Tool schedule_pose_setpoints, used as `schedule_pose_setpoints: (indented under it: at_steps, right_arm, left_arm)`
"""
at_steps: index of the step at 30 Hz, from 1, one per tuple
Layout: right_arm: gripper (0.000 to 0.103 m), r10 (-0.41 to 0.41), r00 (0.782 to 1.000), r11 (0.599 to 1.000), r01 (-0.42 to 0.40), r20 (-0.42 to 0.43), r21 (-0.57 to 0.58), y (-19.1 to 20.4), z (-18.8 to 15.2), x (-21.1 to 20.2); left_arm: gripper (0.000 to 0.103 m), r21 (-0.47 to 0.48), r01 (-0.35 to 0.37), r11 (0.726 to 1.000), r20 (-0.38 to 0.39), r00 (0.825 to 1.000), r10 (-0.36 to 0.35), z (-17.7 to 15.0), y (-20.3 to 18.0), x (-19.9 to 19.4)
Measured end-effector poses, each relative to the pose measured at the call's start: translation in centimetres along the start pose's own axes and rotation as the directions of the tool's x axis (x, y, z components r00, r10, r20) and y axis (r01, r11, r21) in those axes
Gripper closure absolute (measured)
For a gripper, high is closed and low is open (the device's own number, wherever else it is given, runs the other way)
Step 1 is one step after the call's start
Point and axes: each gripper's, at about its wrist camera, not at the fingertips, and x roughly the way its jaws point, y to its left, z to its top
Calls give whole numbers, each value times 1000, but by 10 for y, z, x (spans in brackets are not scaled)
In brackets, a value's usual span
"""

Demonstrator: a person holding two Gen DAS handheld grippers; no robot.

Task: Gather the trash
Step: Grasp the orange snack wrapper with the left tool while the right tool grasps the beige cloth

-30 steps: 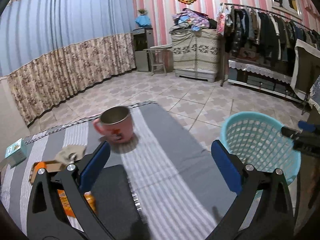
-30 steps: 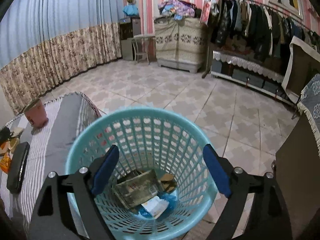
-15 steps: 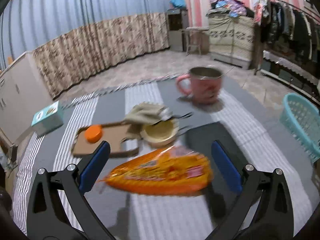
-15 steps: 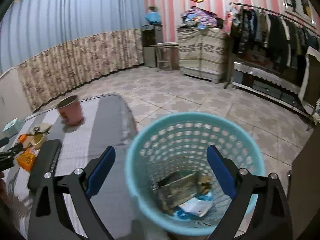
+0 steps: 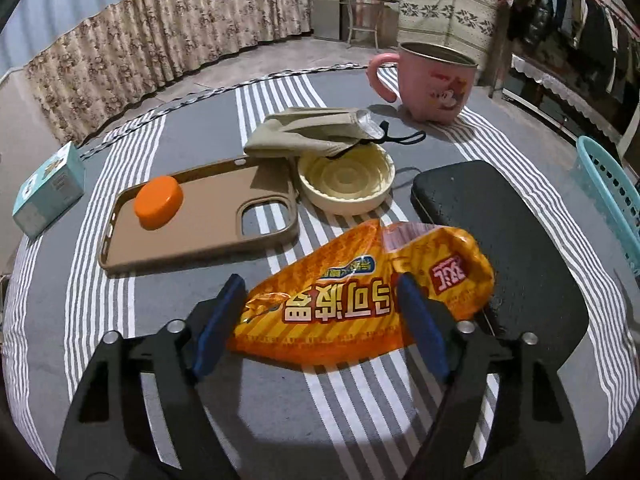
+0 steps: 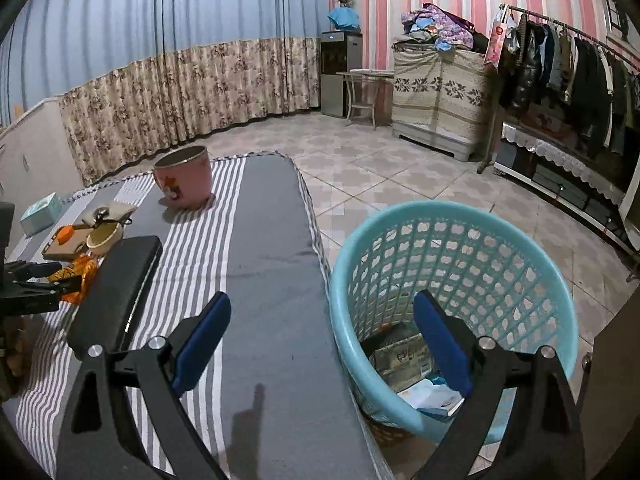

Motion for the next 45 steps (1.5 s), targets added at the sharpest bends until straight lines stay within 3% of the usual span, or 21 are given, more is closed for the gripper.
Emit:
schedule_pose_setpoints:
  at_steps: [1, 2, 4, 8, 12, 20, 25, 35, 40, 42, 45]
  right_arm:
    - [12, -5, 1000, 1000, 5, -8, 2, 1, -1, 1]
    - [12, -8, 1000, 1000, 8, -12, 2, 2, -1, 2]
    - [12, -16, 1000, 1000, 16, -19, -4, 6, -1, 3]
    - [12, -18, 1000, 1000, 18, -12, -14, 21, 3, -2]
    - [12, -2, 1000, 1000, 1, -17, -26, 45, 7, -3]
    - [12, 34, 999, 996, -34, -10, -82, 114, 34, 5]
    - [12, 83, 997, 989, -82, -3, -123, 173, 53, 16]
    - [14, 114, 990, 973, -128, -83, -190, 255, 63, 78]
    - [35, 126, 983, 966, -151, -133, -209, 273, 62, 97]
    - [57, 154, 976, 961, -184, -152, -208, 276, 63, 100]
    - [81, 193, 964, 951, -229, -182, -208, 276, 61, 100]
  left_arm:
    - [45, 5, 13, 1000, 4, 1000, -13, -1, -1, -1]
    - [49, 22, 14, 1000, 11, 1000, -14, -2, -3, -3]
    - [71, 50, 18, 999, 20, 1000, -19, -5, -7, -8]
    - [92, 50, 13, 999, 73, 997, -16, -6, -4, -23]
    - [94, 44, -19, 999, 169, 986, 11, -3, 12, -51]
    - [94, 4, -123, 992, 312, 943, 115, 29, 73, -75]
    - [94, -87, -142, 986, 344, 925, 163, 54, 118, -66]
    - [94, -189, -201, 961, 288, 925, 250, 48, 159, -41]
    - [94, -200, -190, 961, 293, 924, 244, 48, 163, -42]
    - [94, -190, -192, 963, 294, 925, 242, 48, 162, -40]
    - [94, -171, -194, 966, 298, 924, 238, 45, 154, -40]
